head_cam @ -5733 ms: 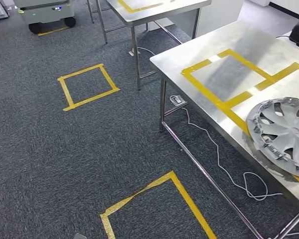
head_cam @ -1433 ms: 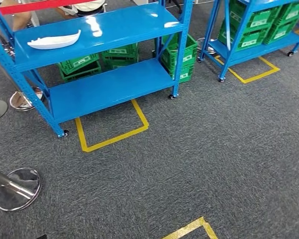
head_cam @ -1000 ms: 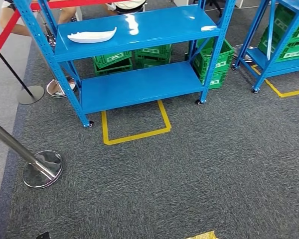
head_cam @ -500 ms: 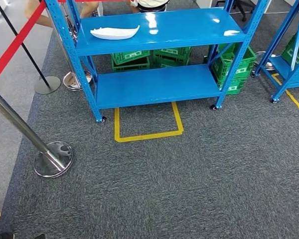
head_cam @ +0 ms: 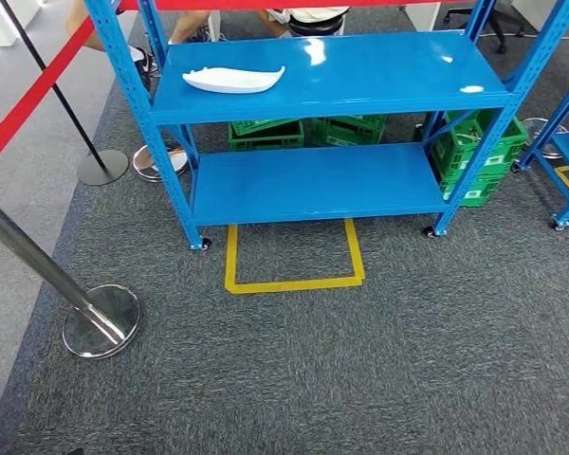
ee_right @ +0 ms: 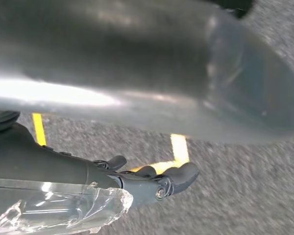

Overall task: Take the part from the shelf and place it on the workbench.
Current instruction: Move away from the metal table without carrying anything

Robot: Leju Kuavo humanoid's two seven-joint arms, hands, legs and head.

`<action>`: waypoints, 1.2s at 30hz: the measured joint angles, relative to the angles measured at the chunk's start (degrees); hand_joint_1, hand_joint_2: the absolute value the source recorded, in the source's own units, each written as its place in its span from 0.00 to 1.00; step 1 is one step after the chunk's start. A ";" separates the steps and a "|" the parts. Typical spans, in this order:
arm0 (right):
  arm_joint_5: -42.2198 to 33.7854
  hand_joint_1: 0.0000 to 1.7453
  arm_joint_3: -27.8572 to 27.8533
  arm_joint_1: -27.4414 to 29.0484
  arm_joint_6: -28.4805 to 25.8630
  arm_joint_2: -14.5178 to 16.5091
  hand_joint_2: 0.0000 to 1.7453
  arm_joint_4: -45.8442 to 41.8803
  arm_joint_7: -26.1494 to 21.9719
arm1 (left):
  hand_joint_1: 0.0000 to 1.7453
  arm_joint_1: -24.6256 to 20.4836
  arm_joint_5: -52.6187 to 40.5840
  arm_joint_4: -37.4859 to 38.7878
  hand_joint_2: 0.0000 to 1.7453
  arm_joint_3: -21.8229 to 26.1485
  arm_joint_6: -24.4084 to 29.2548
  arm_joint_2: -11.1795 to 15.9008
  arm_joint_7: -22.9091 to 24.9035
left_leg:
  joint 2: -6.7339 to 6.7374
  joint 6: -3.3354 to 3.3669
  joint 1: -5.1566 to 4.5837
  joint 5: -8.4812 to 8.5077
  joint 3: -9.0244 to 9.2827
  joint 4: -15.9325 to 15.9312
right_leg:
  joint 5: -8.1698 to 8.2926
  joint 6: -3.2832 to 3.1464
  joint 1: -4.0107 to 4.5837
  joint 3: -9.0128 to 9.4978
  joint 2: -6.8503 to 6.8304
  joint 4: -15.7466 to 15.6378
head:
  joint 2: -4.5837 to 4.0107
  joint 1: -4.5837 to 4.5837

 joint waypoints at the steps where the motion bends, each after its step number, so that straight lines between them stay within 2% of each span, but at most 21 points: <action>1: 0.04 0.00 -0.04 -0.11 0.09 0.09 0.00 -0.23 0.01 | 0.00 -0.40 -0.01 0.01 0.00 -0.01 -0.01 -0.03 -0.03 | 0.21 -0.38 0.00 1.86 -1.33 2.80 | -0.70 -0.39 -0.13 1.15 0.02 -0.73 | 0.00 -0.02; 3: 0.07 0.00 -0.13 -0.26 0.25 0.19 0.00 -0.57 0.01 | 0.00 -0.76 -0.04 0.01 0.00 -0.01 -0.02 -0.05 -0.09 | 0.70 -0.94 -0.04 4.43 -7.12 10.94 | -1.91 -0.87 -0.41 4.21 0.08 -2.69 | 0.01 -0.27; 4: 0.07 0.00 -0.21 -0.23 0.29 0.22 0.00 -0.66 0.01 | 0.00 -0.62 -0.04 0.01 0.00 -0.01 -0.02 -0.07 -0.12 | 0.88 -1.10 -0.04 3.78 -10.37 14.09 | -2.61 -1.03 -0.43 5.98 0.13 -3.73 | -0.01 -0.37; 6: 0.08 0.00 -0.48 -0.12 0.33 0.25 0.00 -0.77 0.03 | 0.00 -0.01 -0.04 0.01 0.00 -0.01 -0.02 -0.07 -0.11 | 0.93 -1.12 -0.04 -1.08 -15.87 16.47 | -4.15 -1.15 -0.43 9.94 0.46 -5.88 | -0.01 -0.57; 8: 0.17 0.00 -0.74 -0.04 0.33 0.28 0.00 -0.87 0.03 | 0.00 0.42 -0.04 0.01 0.00 -0.01 -0.01 -0.05 -0.11 | 0.93 -0.80 -0.16 -4.43 -19.57 14.60 | -5.90 -1.06 -0.42 14.24 0.80 -7.88 | -0.01 -0.66; 9: 0.27 0.00 -0.84 -0.02 0.34 0.30 0.00 -0.89 0.02 | 0.00 0.60 -0.04 0.01 0.00 -0.01 0.00 -0.05 -0.08 | 0.97 -0.54 -0.27 -3.12 -20.75 12.32 | -6.89 -0.92 -0.42 16.29 0.88 -8.75 | -0.01 -0.72; 12: 0.86 0.00 -1.21 0.15 0.53 0.34 0.00 -0.91 0.02 | 0.00 1.36 0.07 0.01 0.00 0.00 0.20 0.03 0.25 | 1.72 0.44 -0.97 12.85 -22.23 2.40 | -10.64 -0.43 -0.28 21.67 1.05 -10.56 | -0.01 -0.88; 13: 1.06 0.00 -1.33 0.14 0.61 0.36 0.00 -0.93 0.00 | 0.00 1.47 0.14 0.01 0.00 -0.01 0.30 0.04 0.39 | 1.87 0.70 -1.17 16.41 -22.05 0.43 | -11.78 -0.27 -0.18 23.91 1.07 -10.95 | 0.00 -0.90; 15: 1.30 0.00 -1.43 -0.27 0.72 0.38 0.00 -0.98 -0.08 | 0.00 0.94 0.25 0.01 0.00 -0.01 0.41 0.05 0.56 | 1.48 1.16 -1.31 16.16 -20.29 -0.23 | -11.84 0.50 -0.07 26.39 1.02 -9.93 | 0.00 -0.77; 16: 1.36 0.00 -1.44 -0.57 0.75 0.38 0.00 -1.02 -0.12 | 0.00 0.45 0.26 0.01 0.00 -0.01 0.44 0.07 0.57 | 1.24 1.60 -1.27 15.20 -18.81 -0.51 | -10.67 0.88 -0.09 26.27 0.91 -7.49 | -0.01 -0.63; 18: 1.40 0.00 -1.42 -1.13 0.81 0.37 0.00 -1.06 -0.13 | 0.00 -0.21 0.24 0.01 0.00 -0.01 0.49 0.19 0.60 | 0.97 2.66 -1.21 13.43 -15.70 -1.19 | -9.54 1.39 -0.18 21.69 0.81 0.96 | -0.01 -0.16; 19: 1.41 0.00 -1.44 -1.21 0.82 0.36 0.00 -1.07 -0.11 | 0.00 -0.28 0.24 0.01 0.00 -0.01 0.50 0.23 0.64 | 0.95 3.12 -1.19 12.41 -14.48 -1.47 | -10.80 1.40 -0.23 18.51 0.75 5.31 | -0.01 0.06; 21: 1.42 0.00 -1.55 -1.06 0.81 0.36 0.00 -1.08 -0.07 | 0.00 -0.15 0.26 0.01 0.00 -0.01 0.49 0.24 0.70 | 0.73 3.39 -1.08 10.49 -12.48 -1.57 | -16.16 1.47 -0.33 12.52 0.76 10.14 | -0.01 0.28; 23: 1.35 0.00 -1.68 -0.88 0.79 0.35 0.00 -1.12 -0.05 | 0.00 0.12 0.26 0.01 0.00 -0.01 0.44 0.19 0.53 | 0.37 3.06 -0.68 8.72 -10.37 -1.56 | -19.35 2.03 -0.62 8.82 0.75 9.10 | -0.01 0.39; 24: 1.28 0.00 -1.74 -0.82 0.79 0.34 0.00 -1.17 -0.05 | 0.00 0.23 0.26 0.01 0.00 -0.01 0.41 0.11 0.38 | 0.20 2.71 -0.35 7.80 -9.20 -1.52 | -18.48 2.55 -0.88 7.91 0.72 6.92 | -0.01 0.42; 26: 1.10 0.00 -1.96 -0.67 0.80 0.42 0.00 -1.26 -0.07 | 0.00 0.42 0.26 0.01 0.00 -0.01 0.34 -0.04 0.11 | 0.05 1.63 0.15 5.69 -6.94 -1.14 | -11.37 3.65 -1.80 7.21 0.24 0.93 | -0.01 0.85; 28: 1.07 0.00 -2.19 -0.64 0.79 0.55 0.00 -1.27 -0.14 | 0.00 0.49 0.28 -0.01 0.00 -0.01 0.37 -0.14 0.03 | 0.11 0.54 0.26 3.70 -5.23 -0.83 | -5.53 3.24 -2.31 7.41 -0.57 -2.00 | -0.02 1.18; 29: 1.18 0.00 -2.27 -0.74 0.77 0.61 0.00 -1.28 -0.20 | 0.00 0.31 0.36 -0.02 0.00 -0.01 0.44 -0.20 0.03 | 0.13 0.03 0.24 3.25 -4.71 -0.57 | -4.57 2.55 -2.28 7.60 -0.97 -2.11 | -0.02 1.21; 31: 1.51 0.00 -2.34 -1.19 0.56 0.61 0.00 -1.37 -0.36 | 0.00 -0.52 0.55 -0.01 0.00 -0.01 0.62 -0.34 0.04 | 0.18 -0.77 0.42 4.10 -5.32 1.12 | -5.03 1.39 -2.09 8.31 -1.06 -1.79 | -0.01 0.63; 33: 1.79 0.00 -2.35 -1.51 0.34 0.62 0.00 -1.44 -0.48 | 0.00 -1.10 0.66 -0.01 0.00 -0.01 0.77 -0.37 0.06 | 0.55 -1.21 0.50 5.08 -9.04 6.61 | -5.54 0.71 -2.08 9.48 -1.37 -2.85 | -0.01 0.08; 36: 1.93 0.00 -2.39 -1.32 0.24 0.62 0.00 -1.46 -0.49 | 0.00 -0.44 0.69 -0.01 0.00 -0.01 0.86 -0.39 0.11 | 0.97 -1.25 0.25 1.08 -16.97 15.33 | -6.71 0.22 -1.74 12.55 -1.84 -5.22 | -0.01 -0.51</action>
